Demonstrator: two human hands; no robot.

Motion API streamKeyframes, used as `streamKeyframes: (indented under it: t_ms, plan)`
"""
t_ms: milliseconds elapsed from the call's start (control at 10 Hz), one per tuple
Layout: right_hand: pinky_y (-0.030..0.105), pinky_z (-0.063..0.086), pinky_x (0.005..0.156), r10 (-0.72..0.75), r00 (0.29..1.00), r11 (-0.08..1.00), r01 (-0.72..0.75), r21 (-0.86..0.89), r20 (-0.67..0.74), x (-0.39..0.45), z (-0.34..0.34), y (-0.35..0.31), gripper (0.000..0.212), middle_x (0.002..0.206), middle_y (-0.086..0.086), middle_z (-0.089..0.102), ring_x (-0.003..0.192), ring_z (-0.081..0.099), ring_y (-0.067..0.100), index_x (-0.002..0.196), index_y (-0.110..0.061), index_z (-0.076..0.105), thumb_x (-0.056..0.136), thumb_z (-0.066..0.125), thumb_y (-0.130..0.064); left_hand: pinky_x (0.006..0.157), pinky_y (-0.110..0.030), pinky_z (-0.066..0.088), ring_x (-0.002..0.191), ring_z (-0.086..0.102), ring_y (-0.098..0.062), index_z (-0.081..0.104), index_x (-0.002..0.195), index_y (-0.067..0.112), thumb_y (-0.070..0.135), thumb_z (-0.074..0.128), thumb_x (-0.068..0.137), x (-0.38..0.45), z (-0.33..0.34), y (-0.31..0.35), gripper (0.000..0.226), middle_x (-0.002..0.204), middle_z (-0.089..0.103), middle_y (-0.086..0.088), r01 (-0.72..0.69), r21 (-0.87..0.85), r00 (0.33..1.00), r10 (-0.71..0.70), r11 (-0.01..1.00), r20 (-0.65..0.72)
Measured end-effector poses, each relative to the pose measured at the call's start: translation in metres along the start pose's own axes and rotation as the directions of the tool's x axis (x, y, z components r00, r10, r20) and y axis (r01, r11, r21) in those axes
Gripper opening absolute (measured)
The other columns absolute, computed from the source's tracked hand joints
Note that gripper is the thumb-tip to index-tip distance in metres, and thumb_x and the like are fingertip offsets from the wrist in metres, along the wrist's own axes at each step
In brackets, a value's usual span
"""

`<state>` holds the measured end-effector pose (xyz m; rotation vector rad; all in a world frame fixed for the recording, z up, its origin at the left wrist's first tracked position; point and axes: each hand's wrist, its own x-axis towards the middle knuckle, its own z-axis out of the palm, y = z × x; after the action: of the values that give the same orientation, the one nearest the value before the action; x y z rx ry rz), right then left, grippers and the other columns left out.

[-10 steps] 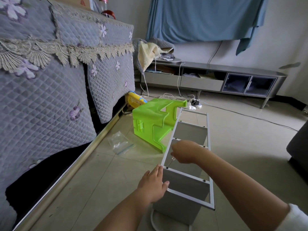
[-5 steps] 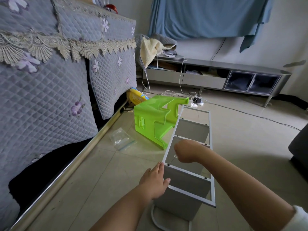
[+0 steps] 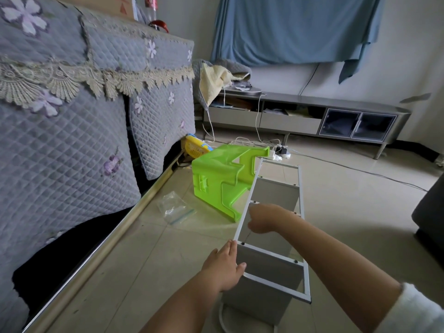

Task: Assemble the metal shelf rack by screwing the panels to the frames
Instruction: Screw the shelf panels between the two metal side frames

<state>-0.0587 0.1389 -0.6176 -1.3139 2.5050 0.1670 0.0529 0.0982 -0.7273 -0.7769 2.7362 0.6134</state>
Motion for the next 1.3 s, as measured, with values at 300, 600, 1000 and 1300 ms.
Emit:
streamKeyframes:
  t_ms: [300, 600, 1000, 1300]
  plan:
    - [0.032, 0.049, 0.086, -0.039, 0.997, 0.997, 0.042, -0.058, 0.061, 0.014, -0.002, -0.002, 0.027, 0.113, 0.021, 0.061, 0.104, 0.058, 0.032, 0.107, 0.006, 0.059, 0.09, 0.043, -0.008, 0.116, -0.034, 0.011, 0.144, 0.009, -0.022, -0.007, 0.15, 0.013, 0.042, 0.024, 0.1, 0.005, 0.006, -0.004, 0.065, 0.158, -0.005, -0.003, -0.025, -0.005, 0.999, 0.025, 1.0, -0.023]
    - [0.022, 0.036, 0.043, 0.098, 0.963, 0.993, -0.111, 0.037, 0.253, 0.01, -0.006, 0.005, 0.038, 0.018, -0.003, 0.037, 0.013, 0.033, 0.006, 0.114, 0.012, 0.058, 0.096, 0.027, -0.001, 0.116, -0.035, 0.011, 0.144, 0.01, -0.023, -0.006, 0.149, 0.01, 0.042, 0.025, 0.1, 0.004, 0.006, -0.003, 0.066, 0.158, -0.007, -0.005, -0.041, 0.063, 0.999, 0.042, 0.997, -0.007]
    - [0.029, 0.042, 0.078, 0.261, 0.886, 0.909, -0.091, 0.408, -0.384, 0.046, 0.013, 0.122, 0.028, 0.107, 0.017, 0.066, 0.102, 0.057, 0.033, 0.099, -0.006, 0.068, 0.092, 0.041, -0.01, 0.115, -0.039, 0.006, 0.145, -0.006, -0.017, -0.002, 0.149, 0.005, 0.04, 0.032, 0.098, 0.08, -0.018, 0.01, 0.07, 0.157, -0.01, -0.008, -0.164, 0.186, 0.964, 0.197, 0.969, -0.179]
    - [0.025, 0.038, 0.07, 0.126, 0.819, 0.906, 0.134, 0.401, -0.559, 0.115, 0.04, 0.141, 0.018, 0.075, 0.0, 0.054, 0.075, 0.05, 0.017, 0.095, -0.005, 0.069, 0.082, 0.057, -0.005, 0.109, -0.037, 0.024, 0.141, 0.019, -0.025, 0.013, 0.146, 0.003, 0.033, 0.036, 0.098, 0.167, -0.022, 0.017, 0.061, 0.155, 0.007, -0.009, -0.089, 0.159, 0.961, 0.127, 0.983, -0.245]
